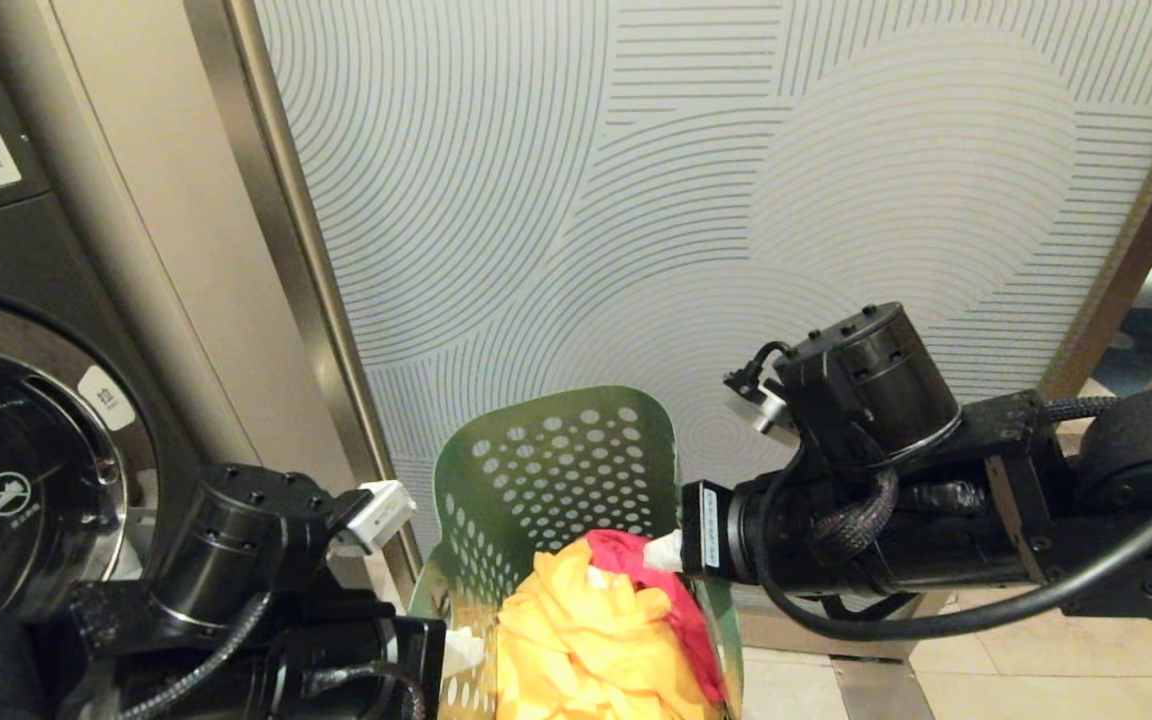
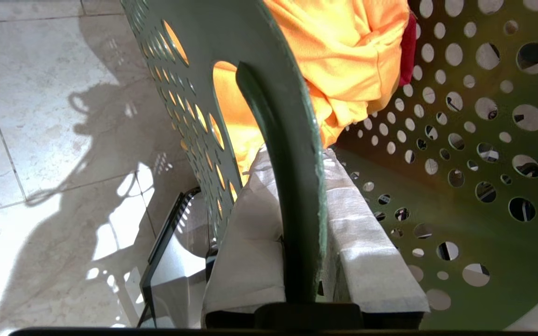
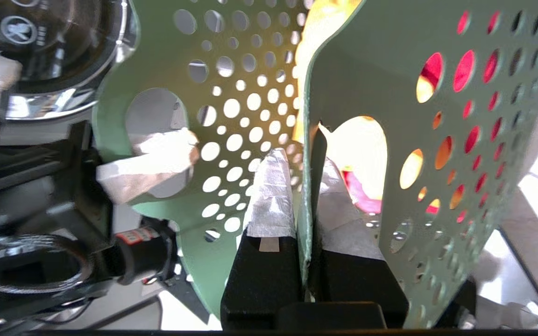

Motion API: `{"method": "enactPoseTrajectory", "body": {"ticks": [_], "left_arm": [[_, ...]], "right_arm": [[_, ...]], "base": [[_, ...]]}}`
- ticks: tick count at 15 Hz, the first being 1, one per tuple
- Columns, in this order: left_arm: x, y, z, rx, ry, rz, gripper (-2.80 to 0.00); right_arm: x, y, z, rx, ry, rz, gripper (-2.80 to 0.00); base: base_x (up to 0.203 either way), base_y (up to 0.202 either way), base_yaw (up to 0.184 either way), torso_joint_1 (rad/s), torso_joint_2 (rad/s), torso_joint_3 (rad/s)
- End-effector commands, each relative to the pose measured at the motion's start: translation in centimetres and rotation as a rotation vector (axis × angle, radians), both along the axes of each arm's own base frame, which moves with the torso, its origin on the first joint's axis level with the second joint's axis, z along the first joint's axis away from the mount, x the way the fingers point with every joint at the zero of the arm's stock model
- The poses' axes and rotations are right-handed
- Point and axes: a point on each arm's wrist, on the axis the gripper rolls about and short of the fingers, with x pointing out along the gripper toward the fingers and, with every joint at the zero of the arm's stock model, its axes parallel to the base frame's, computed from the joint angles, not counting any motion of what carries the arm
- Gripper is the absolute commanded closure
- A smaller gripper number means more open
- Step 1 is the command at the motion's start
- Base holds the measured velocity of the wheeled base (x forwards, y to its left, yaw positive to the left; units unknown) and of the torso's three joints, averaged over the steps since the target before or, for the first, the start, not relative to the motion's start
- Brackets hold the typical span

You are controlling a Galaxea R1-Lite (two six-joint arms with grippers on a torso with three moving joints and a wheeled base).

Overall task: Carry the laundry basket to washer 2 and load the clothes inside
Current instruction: Pick up the clothes basket and put it beside the washing machine

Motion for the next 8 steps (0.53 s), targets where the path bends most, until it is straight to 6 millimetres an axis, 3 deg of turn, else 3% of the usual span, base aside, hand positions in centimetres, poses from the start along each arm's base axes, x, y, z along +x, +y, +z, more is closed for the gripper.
{"method": "enactPoseTrajectory", "body": {"ticks": [1, 8], "left_arm": [[0.12, -0.14, -0.16, 0.001, 0.007, -0.001, 0.00], [-0.05, -0.59, -0.19, 0.000, 0.010, -0.023, 0.00]], "right_arm": [[0.02, 0.07, -0.17, -0.007, 0.007, -0.001, 0.00], [-0.16, -0.10, -0.40, -0.042, -0.002, 0.031, 0.00]], "base": [[0.000, 0.000, 0.000, 0.002, 0.00, 0.044], [0.000, 0.000, 0.000, 0.000, 0.00, 0.000]]}}
